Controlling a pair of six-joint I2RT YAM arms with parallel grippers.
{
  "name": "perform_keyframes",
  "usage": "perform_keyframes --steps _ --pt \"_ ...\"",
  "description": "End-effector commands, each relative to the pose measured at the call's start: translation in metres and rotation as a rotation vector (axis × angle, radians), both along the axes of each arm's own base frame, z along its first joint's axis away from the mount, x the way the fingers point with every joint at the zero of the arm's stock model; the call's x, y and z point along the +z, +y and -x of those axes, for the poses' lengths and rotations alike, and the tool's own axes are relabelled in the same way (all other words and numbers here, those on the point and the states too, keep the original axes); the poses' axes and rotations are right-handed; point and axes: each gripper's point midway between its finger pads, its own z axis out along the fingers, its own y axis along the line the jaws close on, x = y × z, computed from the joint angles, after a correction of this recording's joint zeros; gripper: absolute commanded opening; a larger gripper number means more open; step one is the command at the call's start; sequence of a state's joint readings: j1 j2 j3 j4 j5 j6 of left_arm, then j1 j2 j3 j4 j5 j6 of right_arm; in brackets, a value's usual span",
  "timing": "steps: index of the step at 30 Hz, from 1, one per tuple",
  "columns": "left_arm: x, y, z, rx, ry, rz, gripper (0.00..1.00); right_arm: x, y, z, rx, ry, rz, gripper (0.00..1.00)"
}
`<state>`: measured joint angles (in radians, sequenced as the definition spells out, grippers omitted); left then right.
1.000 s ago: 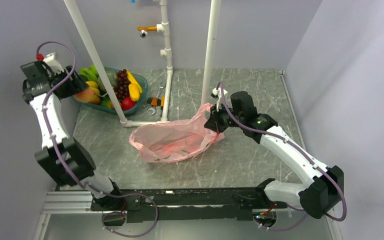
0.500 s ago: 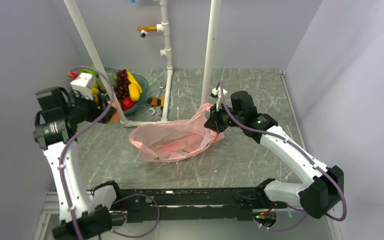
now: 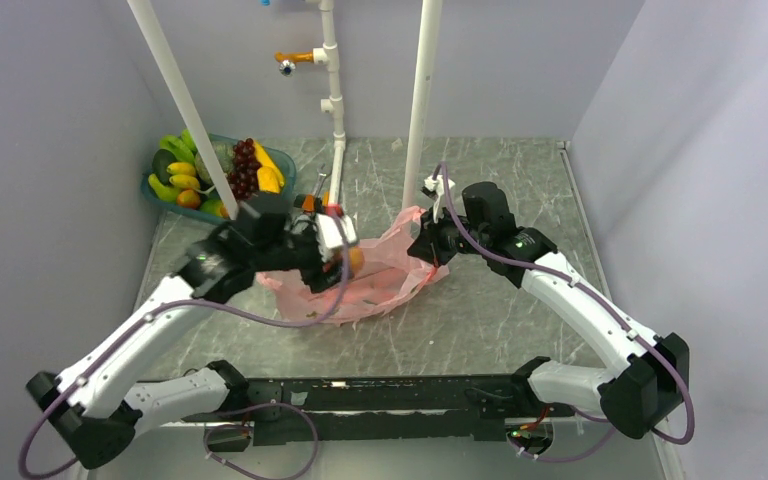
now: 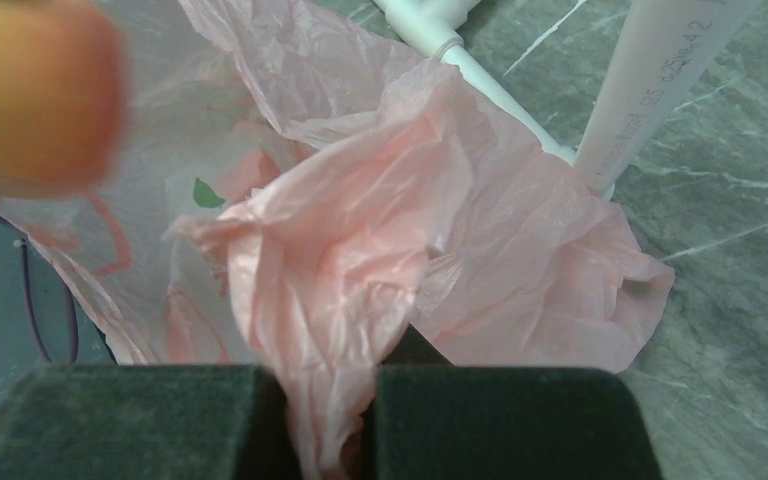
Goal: Place the fake fruits into the plastic bag and tie a complex knot
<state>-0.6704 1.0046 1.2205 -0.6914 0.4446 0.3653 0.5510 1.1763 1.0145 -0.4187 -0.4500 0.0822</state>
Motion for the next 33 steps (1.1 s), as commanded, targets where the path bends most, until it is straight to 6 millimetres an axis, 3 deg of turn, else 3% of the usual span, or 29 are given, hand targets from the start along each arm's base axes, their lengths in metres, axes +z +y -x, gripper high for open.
perform_keyframes --steps 1,4,6,9,10,13,17,20,22,25,28,30,33 --pt "-0.060 -0.013 -0.013 -0.091 -0.176 -0.173 0.57 0.024 0.003 0.001 0.008 -0.047 -0.062 0.00" --pt "-0.105 -0.017 -0.018 -0.115 -0.189 -0.253 0.61 0.024 0.005 0.004 0.017 -0.041 -0.074 0.00" --pt "-0.125 -0.015 -0.026 -0.100 -0.180 -0.302 0.76 0.024 0.004 0.003 0.016 -0.046 -0.070 0.00" --pt "-0.139 -0.015 -0.034 -0.067 -0.161 -0.333 0.98 0.023 0.003 0.004 0.017 -0.050 -0.062 0.00" --pt "-0.137 -0.016 -0.033 -0.052 -0.139 -0.323 0.99 0.022 0.002 0.005 0.020 -0.049 -0.059 0.00" --pt "-0.108 -0.021 -0.032 -0.023 -0.118 -0.254 1.00 0.019 0.000 0.008 0.026 -0.047 -0.052 0.00" --pt "-0.038 -0.025 -0.032 0.012 -0.105 -0.094 0.99 0.016 -0.001 0.010 0.028 -0.043 -0.044 0.00" --pt "0.015 -0.016 -0.033 0.044 -0.090 0.012 0.99 0.015 -0.002 0.010 0.030 -0.046 -0.041 0.00" --pt "0.038 -0.003 -0.038 0.080 -0.098 0.046 0.99 0.015 -0.001 0.010 0.032 -0.048 -0.041 0.00" --pt "0.050 0.023 -0.061 0.193 -0.172 -0.014 0.99 0.014 -0.001 0.010 0.031 -0.047 -0.043 0.00" --pt "0.051 0.057 -0.105 0.386 -0.199 -0.118 0.98 0.015 0.000 0.009 0.026 -0.047 -0.050 0.00" --pt "0.054 0.077 -0.132 0.518 -0.184 -0.159 0.93 0.015 -0.001 0.008 0.018 -0.044 -0.049 0.00" --pt "0.049 0.089 -0.161 0.658 -0.143 -0.209 0.85 0.014 -0.002 0.006 0.004 -0.043 -0.043 0.00"
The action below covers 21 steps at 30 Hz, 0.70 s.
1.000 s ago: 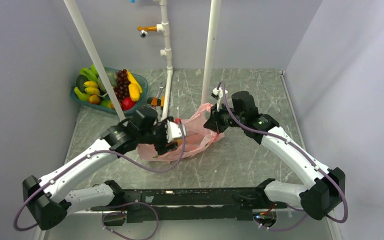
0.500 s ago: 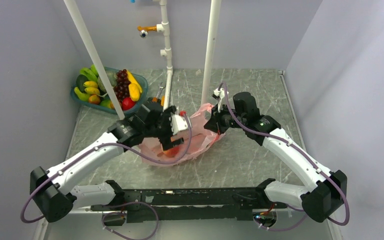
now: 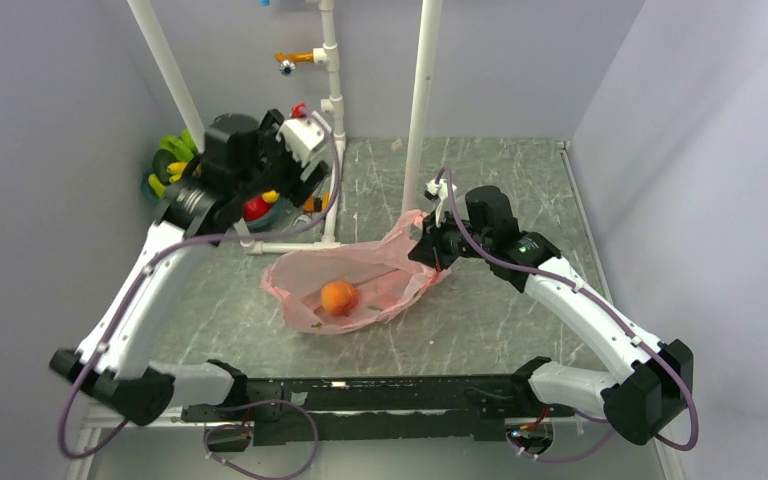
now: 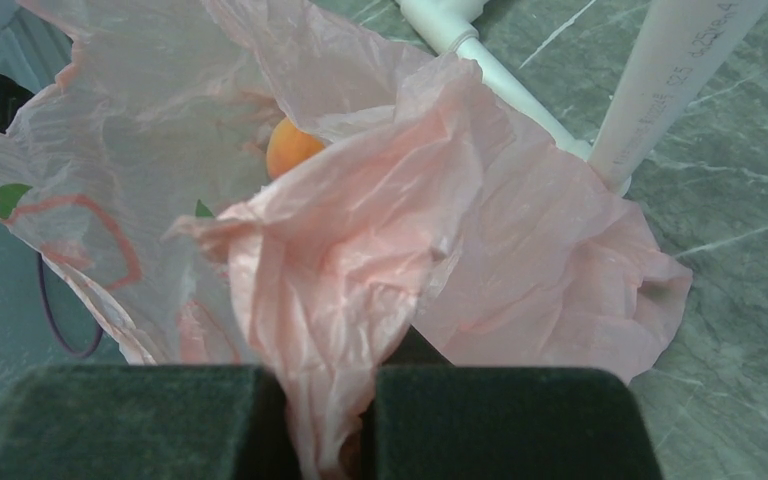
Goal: Place the fake fruits into the plastic bag and tie a complex knot
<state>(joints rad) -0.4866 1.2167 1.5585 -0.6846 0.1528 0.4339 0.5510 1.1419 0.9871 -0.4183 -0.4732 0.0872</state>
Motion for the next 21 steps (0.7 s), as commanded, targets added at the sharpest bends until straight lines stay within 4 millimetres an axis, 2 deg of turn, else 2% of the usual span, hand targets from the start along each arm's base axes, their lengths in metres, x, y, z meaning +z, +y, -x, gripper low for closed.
perform_keyframes --steps 1,5,8,12,15,19,21 --pt "-0.034 0.033 -0.049 0.294 0.114 -0.092 0.83 0.013 -0.001 -0.003 -0.017 -0.047 -0.026 0.00" --pt "-0.061 0.042 -0.087 0.509 0.168 -0.075 0.84 0.013 -0.001 -0.006 -0.026 -0.047 -0.027 0.00" --pt "-0.083 0.056 -0.114 0.724 0.220 -0.062 0.80 0.014 0.000 -0.007 -0.027 -0.046 -0.027 0.00" --pt "-0.111 0.072 -0.146 0.859 0.235 0.008 0.79 0.015 -0.001 -0.008 -0.030 -0.051 -0.024 0.00" --pt "-0.140 0.093 -0.165 0.978 0.276 -0.020 0.79 0.015 -0.002 -0.007 -0.031 -0.052 -0.023 0.00" --pt "-0.178 0.129 -0.183 1.106 0.355 -0.035 0.71 0.014 -0.002 -0.006 -0.031 -0.050 -0.021 0.00" --pt "-0.196 0.143 -0.191 1.131 0.365 -0.054 0.71 0.013 -0.003 -0.006 -0.031 -0.051 -0.019 0.00"
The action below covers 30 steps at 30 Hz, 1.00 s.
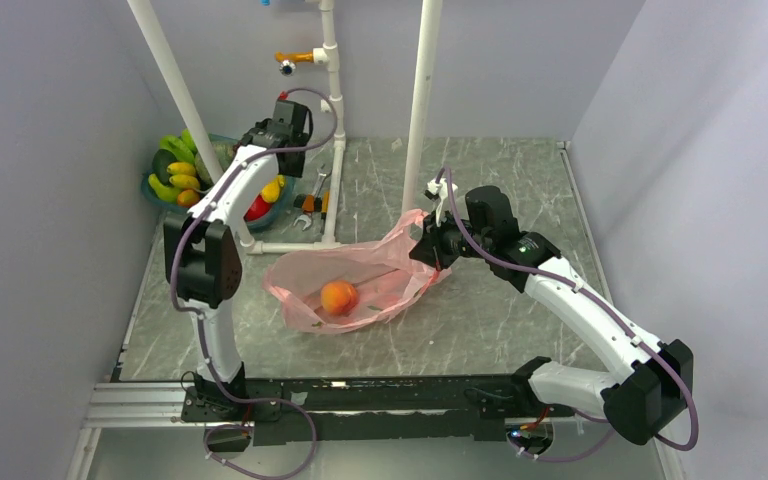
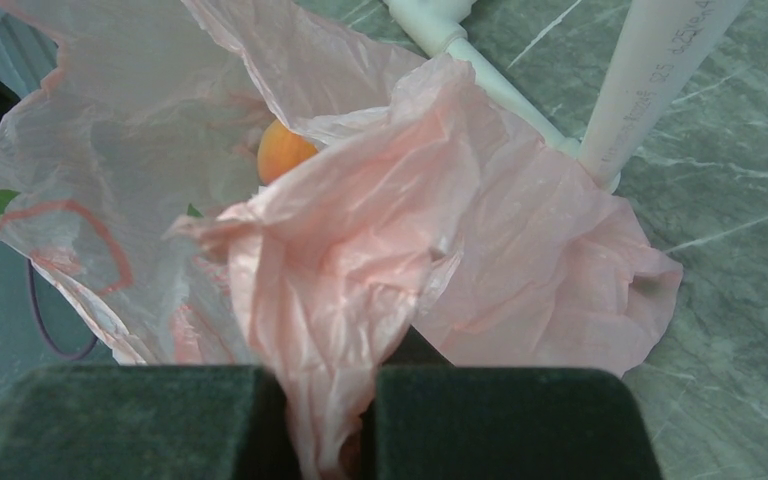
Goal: Place the fake fruits into the plastic bag and tie a complex knot
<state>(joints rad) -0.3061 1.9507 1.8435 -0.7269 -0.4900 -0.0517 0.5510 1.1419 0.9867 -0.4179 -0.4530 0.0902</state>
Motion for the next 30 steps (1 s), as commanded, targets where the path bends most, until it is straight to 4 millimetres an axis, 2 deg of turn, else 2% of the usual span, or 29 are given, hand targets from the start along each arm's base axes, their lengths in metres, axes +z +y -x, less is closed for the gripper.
perform_keyframes --steps 1,4,8,13,22,24,26,30 --pt "-0.014 0.038 -0.016 0.159 -0.023 0.002 0.70 0.014 -0.001 -0.003 -0.012 -0.049 -0.026 0.00" --pt "-0.032 0.044 -0.021 0.175 0.007 0.005 0.70 0.013 -0.001 -0.003 -0.011 -0.046 -0.025 0.00" --pt "-0.047 0.042 -0.023 0.182 0.024 0.032 0.72 0.013 -0.001 -0.005 -0.013 -0.049 -0.018 0.00" --pt "-0.065 0.037 -0.026 0.180 0.051 0.086 0.81 0.012 -0.001 -0.006 -0.012 -0.050 -0.013 0.00" --pt "-0.087 0.048 -0.019 0.243 0.128 0.151 0.74 0.012 -0.003 -0.010 -0.021 -0.047 -0.011 0.00" --pt "-0.082 0.046 -0.019 0.229 0.122 0.175 0.65 0.012 -0.002 -0.010 -0.020 -0.046 -0.011 0.00" --pt "-0.063 0.040 -0.024 0.188 0.064 0.207 0.54 0.012 -0.002 -0.010 -0.020 -0.043 -0.014 0.00" --pt "-0.007 0.015 -0.033 0.060 -0.084 0.205 0.41 0.011 -0.001 -0.009 -0.016 -0.040 -0.017 0.00"
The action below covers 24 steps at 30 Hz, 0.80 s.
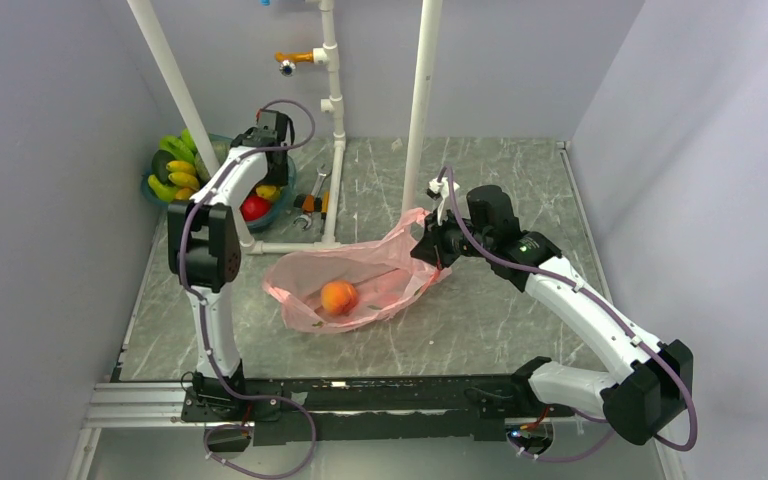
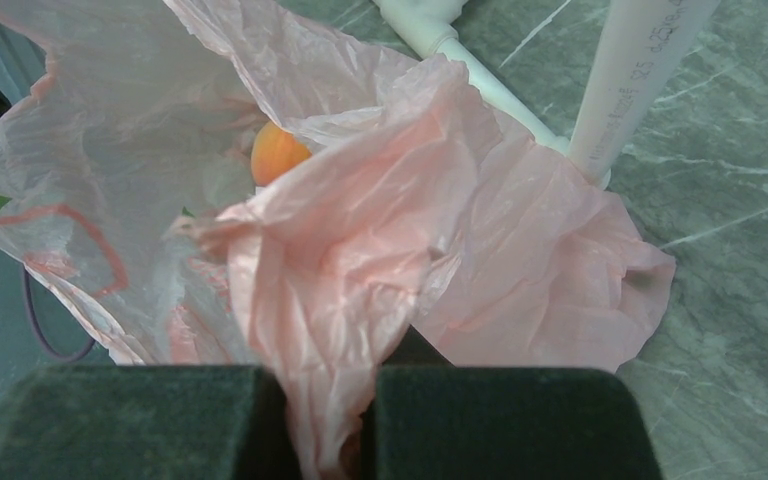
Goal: Place the fake fruits into the plastic bag and tie a complex knot
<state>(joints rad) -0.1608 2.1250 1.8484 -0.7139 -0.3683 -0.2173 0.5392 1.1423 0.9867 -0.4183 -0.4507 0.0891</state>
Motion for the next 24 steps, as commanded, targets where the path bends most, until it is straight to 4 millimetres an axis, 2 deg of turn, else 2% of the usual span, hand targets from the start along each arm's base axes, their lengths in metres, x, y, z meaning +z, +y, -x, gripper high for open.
perform_keyframes --steps 1,5,8,9,11,12,13,16,20,22,24 --pt "0.097 -0.035 -0.015 -0.146 -0.267 0.025 0.38 0.011 0.002 -0.006 -0.001 -0.037 -0.020 0.00" --pt "0.147 -0.060 -0.006 -0.256 -0.383 0.040 0.31 0.012 0.005 -0.007 0.008 -0.041 -0.024 0.00" --pt "0.179 -0.078 0.016 -0.362 -0.428 0.113 0.29 0.013 0.006 -0.009 0.011 -0.043 -0.024 0.00" --pt "0.182 -0.088 0.029 -0.444 -0.433 0.146 0.31 0.014 0.006 -0.009 0.011 -0.046 -0.025 0.00" --pt "0.202 -0.098 0.058 -0.585 -0.510 0.162 0.33 0.016 0.006 -0.010 0.011 -0.051 -0.024 0.00" --pt "0.206 -0.104 0.077 -0.660 -0.530 0.177 0.35 0.017 0.006 -0.010 0.012 -0.054 -0.025 0.00" --pt "0.220 -0.106 0.103 -0.727 -0.578 0.185 0.36 0.018 0.006 -0.010 0.012 -0.055 -0.025 0.00" --pt "0.222 -0.119 0.166 -0.952 -0.639 0.217 0.40 0.019 0.005 -0.010 0.007 -0.059 -0.026 0.00" --pt "0.225 -0.162 0.258 -1.410 -0.699 0.325 0.44 0.018 0.008 -0.007 0.017 -0.042 -0.041 0.00" --pt "0.215 -0.182 0.290 -1.547 -0.653 0.382 0.42 0.018 0.010 -0.007 0.021 -0.034 -0.045 0.00" --pt "0.197 -0.199 0.306 -1.623 -0.572 0.369 0.40 0.018 0.011 -0.007 0.023 -0.032 -0.048 0.00"
